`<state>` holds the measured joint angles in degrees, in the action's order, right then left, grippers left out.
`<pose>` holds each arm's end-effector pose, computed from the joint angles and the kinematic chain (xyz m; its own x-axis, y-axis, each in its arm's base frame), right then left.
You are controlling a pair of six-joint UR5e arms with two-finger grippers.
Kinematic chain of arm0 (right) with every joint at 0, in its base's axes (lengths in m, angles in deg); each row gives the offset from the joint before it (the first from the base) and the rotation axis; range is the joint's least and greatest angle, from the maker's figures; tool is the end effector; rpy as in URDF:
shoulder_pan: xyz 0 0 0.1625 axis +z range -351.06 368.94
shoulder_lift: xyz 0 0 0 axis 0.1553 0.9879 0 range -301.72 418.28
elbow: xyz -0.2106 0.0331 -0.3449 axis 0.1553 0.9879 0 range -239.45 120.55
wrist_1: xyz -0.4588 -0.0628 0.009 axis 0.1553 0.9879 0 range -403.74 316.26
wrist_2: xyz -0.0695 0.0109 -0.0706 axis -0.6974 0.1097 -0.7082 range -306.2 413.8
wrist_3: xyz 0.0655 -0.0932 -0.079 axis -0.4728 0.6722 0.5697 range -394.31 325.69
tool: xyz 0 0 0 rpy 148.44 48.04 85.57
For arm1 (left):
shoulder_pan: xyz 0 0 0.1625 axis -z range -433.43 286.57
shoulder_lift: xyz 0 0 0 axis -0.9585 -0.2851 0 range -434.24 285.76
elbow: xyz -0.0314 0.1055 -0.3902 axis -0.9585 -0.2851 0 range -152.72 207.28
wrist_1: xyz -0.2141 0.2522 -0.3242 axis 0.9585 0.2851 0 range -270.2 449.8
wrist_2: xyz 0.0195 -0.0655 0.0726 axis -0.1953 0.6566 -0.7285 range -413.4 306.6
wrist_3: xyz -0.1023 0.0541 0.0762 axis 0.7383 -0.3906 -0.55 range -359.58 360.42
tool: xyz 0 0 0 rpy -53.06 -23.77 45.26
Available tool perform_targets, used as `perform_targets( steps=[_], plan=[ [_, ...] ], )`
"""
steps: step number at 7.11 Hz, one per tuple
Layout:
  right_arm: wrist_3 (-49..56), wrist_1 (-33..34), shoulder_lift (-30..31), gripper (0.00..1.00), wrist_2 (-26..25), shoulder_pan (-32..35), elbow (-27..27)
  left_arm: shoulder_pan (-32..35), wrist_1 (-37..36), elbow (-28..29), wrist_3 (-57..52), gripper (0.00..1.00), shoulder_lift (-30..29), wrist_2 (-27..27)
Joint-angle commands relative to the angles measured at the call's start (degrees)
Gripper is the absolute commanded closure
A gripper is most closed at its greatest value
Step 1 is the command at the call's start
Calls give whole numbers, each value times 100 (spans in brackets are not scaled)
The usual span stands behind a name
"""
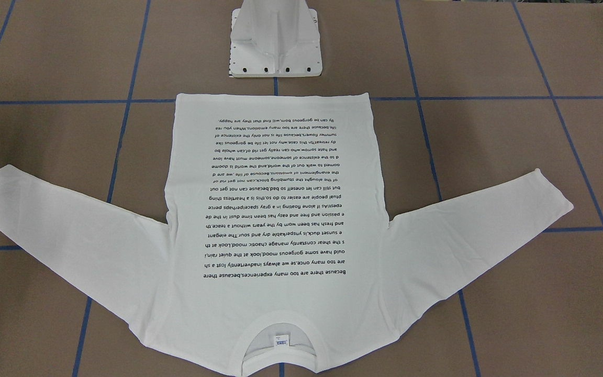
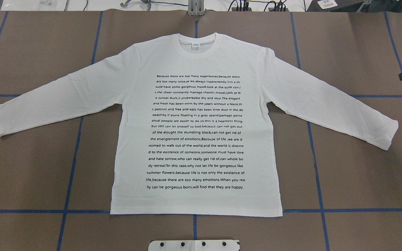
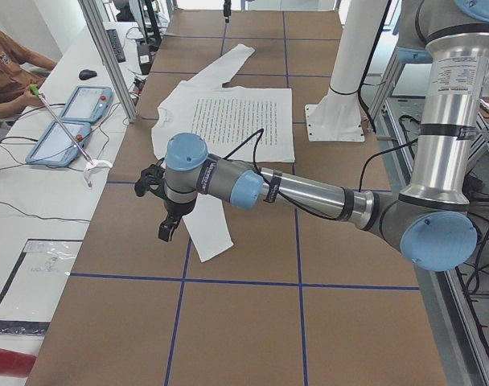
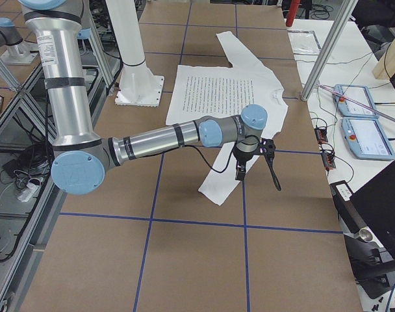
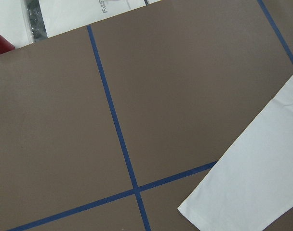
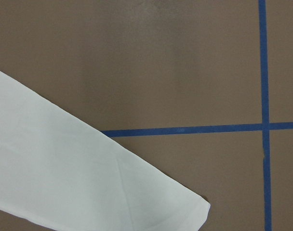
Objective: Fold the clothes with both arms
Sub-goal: 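Move the right gripper in from the side toward the shirt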
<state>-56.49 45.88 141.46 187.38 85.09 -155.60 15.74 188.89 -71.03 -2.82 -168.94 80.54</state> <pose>-0.1071 -0.5922 0.5401 0.7040 0.0529 0.7083 -0.0354 0.9986 -0.0394 -0.0286 -0.5958 0.5216 0.7144 0.3234 -0.6206 -0.0538 0.9096 0.4120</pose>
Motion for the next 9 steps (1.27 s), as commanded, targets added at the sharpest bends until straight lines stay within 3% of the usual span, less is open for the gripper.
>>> perform_targets(
  steps=[1, 2, 6, 9],
  plan=[
    [-120, -1022, 155, 0, 18, -74, 786, -346, 6, -47, 24, 0, -13, 0],
    [-260, -1452, 85, 0, 132, -239, 1121, -365, 14, -57, 16, 0, -22, 9],
    [-2508, -3367, 277, 1, 133, -811, 2080, -374, 127, -171, 33, 0, -4, 0],
    [-2906, -3733, 585, 12, 142, -891, 2065, -365, 243, -180, 42, 0, 5, 0]
  ],
)
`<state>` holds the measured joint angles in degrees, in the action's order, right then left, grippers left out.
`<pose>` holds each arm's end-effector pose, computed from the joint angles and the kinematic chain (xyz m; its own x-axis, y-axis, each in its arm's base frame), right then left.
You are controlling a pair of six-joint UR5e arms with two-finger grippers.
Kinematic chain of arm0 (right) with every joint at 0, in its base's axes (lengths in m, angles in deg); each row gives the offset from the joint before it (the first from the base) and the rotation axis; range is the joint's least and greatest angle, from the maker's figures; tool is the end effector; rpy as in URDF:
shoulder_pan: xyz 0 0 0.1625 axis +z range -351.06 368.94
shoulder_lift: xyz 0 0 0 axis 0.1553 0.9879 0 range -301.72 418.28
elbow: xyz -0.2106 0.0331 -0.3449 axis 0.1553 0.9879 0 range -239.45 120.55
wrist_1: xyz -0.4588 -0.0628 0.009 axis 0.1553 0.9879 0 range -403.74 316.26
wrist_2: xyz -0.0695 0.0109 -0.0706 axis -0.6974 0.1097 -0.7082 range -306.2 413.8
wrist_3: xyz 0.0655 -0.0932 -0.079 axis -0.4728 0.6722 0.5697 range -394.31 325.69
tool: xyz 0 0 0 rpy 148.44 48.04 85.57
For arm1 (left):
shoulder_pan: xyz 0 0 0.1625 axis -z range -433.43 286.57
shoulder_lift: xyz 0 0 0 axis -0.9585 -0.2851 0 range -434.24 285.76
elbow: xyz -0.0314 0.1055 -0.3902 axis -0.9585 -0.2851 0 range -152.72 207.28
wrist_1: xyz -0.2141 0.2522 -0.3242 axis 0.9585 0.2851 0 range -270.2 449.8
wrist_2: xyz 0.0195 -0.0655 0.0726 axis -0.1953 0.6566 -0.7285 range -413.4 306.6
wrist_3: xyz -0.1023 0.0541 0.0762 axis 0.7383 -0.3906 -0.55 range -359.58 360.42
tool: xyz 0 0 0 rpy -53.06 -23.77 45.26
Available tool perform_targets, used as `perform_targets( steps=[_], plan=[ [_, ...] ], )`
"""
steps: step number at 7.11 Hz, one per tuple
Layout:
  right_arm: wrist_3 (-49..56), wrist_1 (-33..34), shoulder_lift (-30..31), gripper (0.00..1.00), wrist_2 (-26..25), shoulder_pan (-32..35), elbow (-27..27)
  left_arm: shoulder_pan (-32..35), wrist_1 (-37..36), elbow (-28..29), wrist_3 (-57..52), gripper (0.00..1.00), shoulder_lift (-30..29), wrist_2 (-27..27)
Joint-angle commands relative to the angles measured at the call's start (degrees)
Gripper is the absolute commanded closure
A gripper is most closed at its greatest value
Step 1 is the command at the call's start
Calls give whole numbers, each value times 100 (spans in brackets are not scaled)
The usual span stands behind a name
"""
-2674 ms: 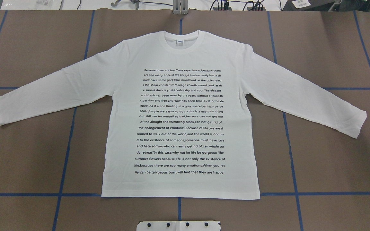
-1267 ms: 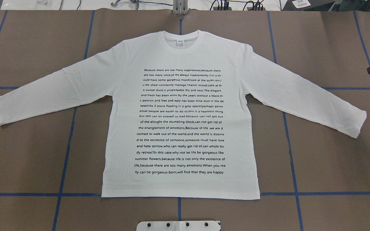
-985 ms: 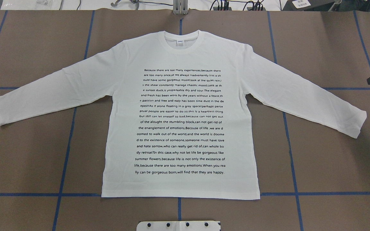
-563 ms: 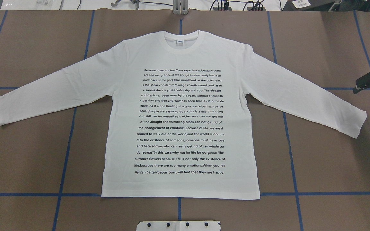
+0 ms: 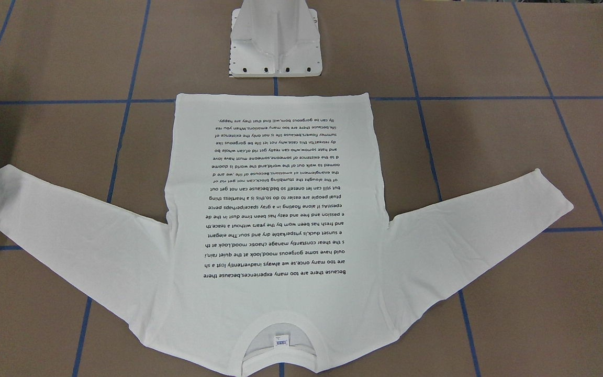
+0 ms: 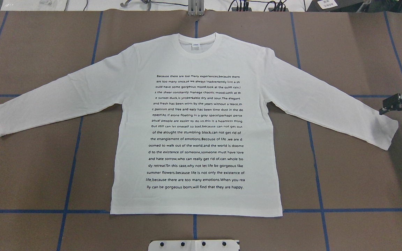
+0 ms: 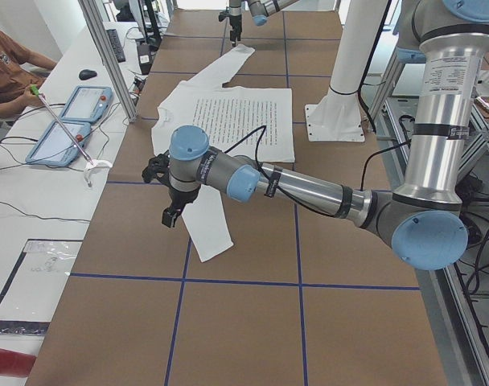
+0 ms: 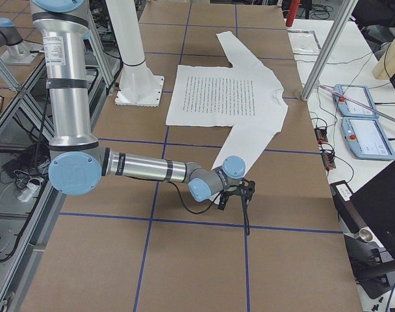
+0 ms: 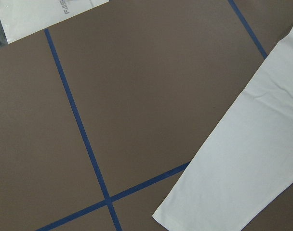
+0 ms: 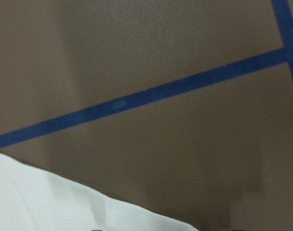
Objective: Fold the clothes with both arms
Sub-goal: 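Move the right gripper in from the side toward the shirt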
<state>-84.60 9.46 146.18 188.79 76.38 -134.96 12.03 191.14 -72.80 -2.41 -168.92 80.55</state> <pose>-0.1896 -0.5486 0.7109 0.6145 0.3011 0.7292 -0.1929 0.9536 -0.2312 0.0100 -0.5965 0.4992 0.6892 0.4051 -0.6007 -0.1051 0.8763 0.4702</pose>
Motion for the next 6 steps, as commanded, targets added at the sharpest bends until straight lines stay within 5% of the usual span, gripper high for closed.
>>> perform_targets(
  steps=[1, 2, 3, 4, 6],
  plan=[
    [-95, -100, 201, 17, 1, -21, -16, 5, 18, -20, 2, 0, 2, 0],
    [-121, -135, 245, 38, 1, -21, -25, 5, 18, -29, 2, 0, 2, 0],
    [-182, -135, 246, 90, 10, -21, -25, 5, 18, -29, 2, 0, 2, 0],
    [-183, -135, 228, 100, 18, -21, -51, 5, 18, -29, 2, 0, 2, -9],
    [-191, -135, 193, 100, 27, -21, -95, 5, 18, -29, 2, 0, 11, -9]
  ],
)
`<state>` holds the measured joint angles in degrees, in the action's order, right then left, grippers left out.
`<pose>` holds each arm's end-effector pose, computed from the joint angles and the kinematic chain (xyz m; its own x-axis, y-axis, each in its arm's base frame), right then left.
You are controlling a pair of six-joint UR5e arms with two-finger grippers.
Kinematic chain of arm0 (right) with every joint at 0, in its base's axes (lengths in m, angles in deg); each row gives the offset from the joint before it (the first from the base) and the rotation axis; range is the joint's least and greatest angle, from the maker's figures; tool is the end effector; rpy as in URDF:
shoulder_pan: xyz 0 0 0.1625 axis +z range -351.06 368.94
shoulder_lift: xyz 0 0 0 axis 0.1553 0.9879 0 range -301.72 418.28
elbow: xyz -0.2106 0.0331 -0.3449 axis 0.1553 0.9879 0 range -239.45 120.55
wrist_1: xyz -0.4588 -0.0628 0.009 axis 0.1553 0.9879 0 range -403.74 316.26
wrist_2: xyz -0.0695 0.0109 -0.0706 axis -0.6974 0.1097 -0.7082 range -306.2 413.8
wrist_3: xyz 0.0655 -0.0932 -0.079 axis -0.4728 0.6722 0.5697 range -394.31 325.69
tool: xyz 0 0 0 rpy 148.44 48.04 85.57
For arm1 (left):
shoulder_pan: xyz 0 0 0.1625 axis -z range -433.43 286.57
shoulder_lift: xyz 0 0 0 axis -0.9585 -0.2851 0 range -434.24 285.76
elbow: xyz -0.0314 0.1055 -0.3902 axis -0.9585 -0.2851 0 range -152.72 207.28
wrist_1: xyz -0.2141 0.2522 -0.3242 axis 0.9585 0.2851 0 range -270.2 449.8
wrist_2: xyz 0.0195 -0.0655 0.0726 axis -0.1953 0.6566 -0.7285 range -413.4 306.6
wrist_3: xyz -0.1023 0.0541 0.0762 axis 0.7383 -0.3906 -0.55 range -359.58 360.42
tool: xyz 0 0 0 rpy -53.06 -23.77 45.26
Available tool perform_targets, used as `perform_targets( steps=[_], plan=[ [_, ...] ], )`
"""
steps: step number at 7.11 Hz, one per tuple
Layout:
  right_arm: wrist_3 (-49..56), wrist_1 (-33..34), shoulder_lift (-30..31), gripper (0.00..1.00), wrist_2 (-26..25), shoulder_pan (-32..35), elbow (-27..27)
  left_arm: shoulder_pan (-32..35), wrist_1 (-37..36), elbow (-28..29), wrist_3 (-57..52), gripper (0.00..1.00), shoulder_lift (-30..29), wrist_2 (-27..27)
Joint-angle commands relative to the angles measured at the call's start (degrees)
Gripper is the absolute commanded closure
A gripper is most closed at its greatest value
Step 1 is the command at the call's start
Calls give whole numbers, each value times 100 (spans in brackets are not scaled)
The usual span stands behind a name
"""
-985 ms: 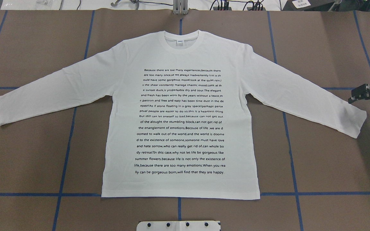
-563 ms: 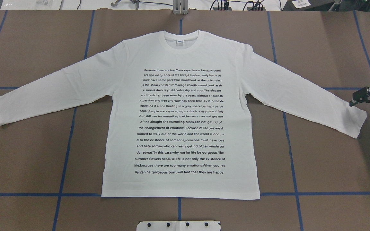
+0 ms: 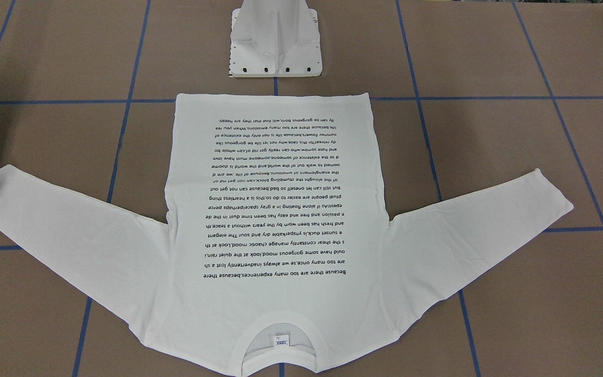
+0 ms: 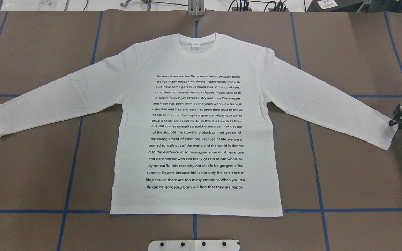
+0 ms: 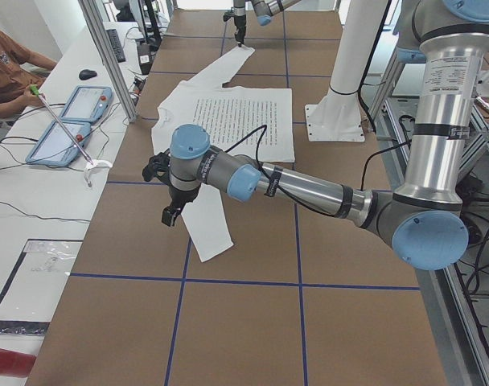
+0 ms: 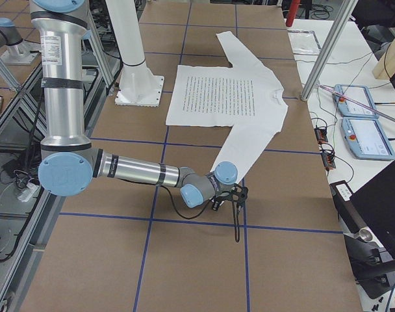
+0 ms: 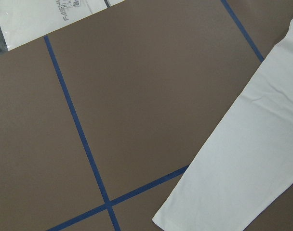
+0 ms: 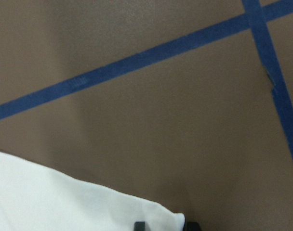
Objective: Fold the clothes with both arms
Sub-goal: 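Move the right gripper in from the side toward the shirt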
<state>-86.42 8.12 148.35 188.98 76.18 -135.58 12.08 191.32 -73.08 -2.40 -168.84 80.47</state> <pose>-0.1847 -0.5309 0.7230 0.6086 0.3316 0.7209 -0.2074 0.9434 -0.2588 0.0093 -0.5959 0.4970 0.6903 0.4079 -0.5976 -0.1041 0.8733 0.4759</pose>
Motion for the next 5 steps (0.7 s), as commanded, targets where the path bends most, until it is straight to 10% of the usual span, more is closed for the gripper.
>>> perform_targets(
  steps=[1, 5],
  plan=[
    [-36, 86, -50, 100, 43, 0, -277, 0, 0, -1, 0, 0, 3, -1],
    [-1348, 166, -442, 100, 193, -105, -1236, 0, 0, -18, 0, 0, 3, 8]
  ],
)
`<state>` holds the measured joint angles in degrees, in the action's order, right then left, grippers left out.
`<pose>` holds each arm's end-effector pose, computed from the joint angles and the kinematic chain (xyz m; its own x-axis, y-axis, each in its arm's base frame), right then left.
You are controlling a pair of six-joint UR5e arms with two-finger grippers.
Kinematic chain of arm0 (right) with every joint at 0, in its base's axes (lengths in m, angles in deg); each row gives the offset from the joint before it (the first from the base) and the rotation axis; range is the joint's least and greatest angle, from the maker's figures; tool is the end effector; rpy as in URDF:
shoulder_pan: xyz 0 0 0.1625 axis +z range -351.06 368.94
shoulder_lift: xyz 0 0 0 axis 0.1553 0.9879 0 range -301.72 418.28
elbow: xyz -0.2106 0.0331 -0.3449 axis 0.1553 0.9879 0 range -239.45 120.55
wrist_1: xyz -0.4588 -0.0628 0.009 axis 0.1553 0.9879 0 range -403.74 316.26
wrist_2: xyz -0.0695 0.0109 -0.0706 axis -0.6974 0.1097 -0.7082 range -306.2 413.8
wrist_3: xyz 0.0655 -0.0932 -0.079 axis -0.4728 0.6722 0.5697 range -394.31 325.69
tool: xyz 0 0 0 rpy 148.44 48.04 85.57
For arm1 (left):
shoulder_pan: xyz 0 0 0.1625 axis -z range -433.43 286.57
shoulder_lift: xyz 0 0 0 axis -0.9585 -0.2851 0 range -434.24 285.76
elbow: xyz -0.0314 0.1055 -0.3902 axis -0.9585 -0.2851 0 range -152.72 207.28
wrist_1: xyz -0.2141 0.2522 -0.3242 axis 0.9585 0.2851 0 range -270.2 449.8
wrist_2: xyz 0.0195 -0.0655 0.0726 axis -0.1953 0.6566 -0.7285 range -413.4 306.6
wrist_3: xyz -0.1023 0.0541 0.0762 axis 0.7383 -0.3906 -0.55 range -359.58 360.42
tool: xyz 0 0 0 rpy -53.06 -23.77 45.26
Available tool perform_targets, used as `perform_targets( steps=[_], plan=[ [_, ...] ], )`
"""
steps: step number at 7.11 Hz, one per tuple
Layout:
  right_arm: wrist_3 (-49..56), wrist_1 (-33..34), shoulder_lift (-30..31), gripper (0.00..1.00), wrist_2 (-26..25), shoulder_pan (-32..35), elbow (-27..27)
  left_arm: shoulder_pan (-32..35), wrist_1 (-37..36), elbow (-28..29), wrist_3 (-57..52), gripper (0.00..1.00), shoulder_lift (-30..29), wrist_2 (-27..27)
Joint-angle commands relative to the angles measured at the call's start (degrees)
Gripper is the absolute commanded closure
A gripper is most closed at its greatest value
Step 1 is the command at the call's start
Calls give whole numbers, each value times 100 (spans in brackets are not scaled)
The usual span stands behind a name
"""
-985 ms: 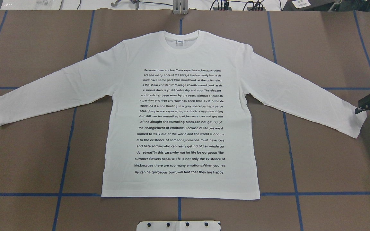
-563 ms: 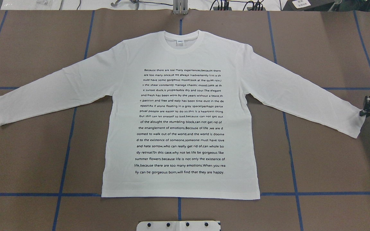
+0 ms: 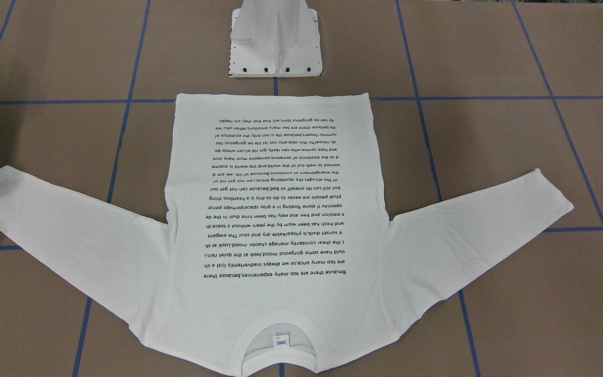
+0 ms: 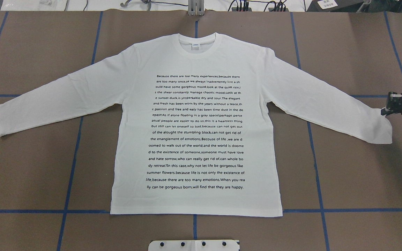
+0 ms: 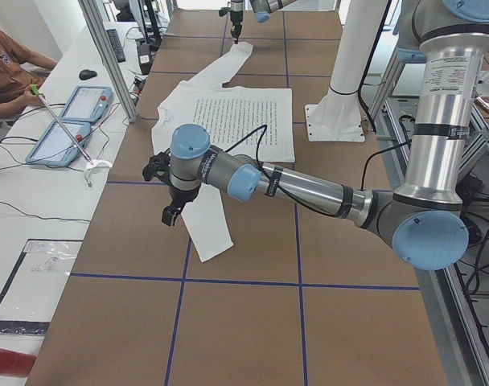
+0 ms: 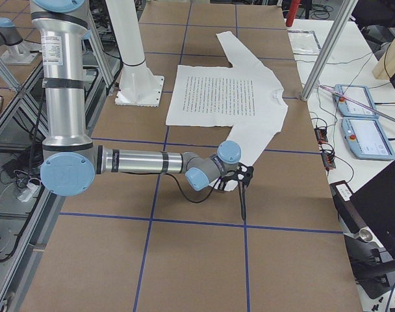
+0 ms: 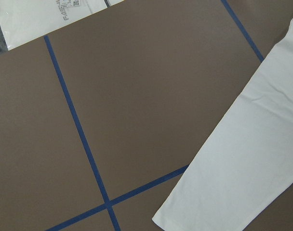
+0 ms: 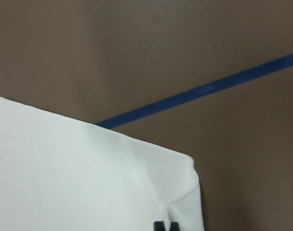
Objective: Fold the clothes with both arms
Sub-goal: 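Move the right gripper in from the side toward the shirt, then grasp the sleeve nearest the right gripper and fold it across the shirt body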
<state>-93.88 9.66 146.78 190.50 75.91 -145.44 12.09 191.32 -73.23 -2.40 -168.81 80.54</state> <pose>-0.2008 -0.5553 0.6100 0.5183 0.3311 0.7885 -0.2424 0.9411 -0.2358 0.0093 -0.5955 0.4957 0.6894 0.4094 -0.5976 -0.1038 0.8723 0.4778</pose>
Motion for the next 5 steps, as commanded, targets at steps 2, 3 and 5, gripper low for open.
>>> perform_targets(
  steps=[2, 3, 5],
  plan=[
    [-2323, 20, -1408, 100, -2, -673, -287, 0, 0, -3, 0, 0, 0, 0],
    [-2749, 403, -1997, 100, -55, -833, -278, 0, 9, -3, -9, 0, 0, 0],
    [-2858, 1606, -3140, 100, -247, -1009, -314, 0, 9, -21, -9, 0, 9, 0]
  ],
)
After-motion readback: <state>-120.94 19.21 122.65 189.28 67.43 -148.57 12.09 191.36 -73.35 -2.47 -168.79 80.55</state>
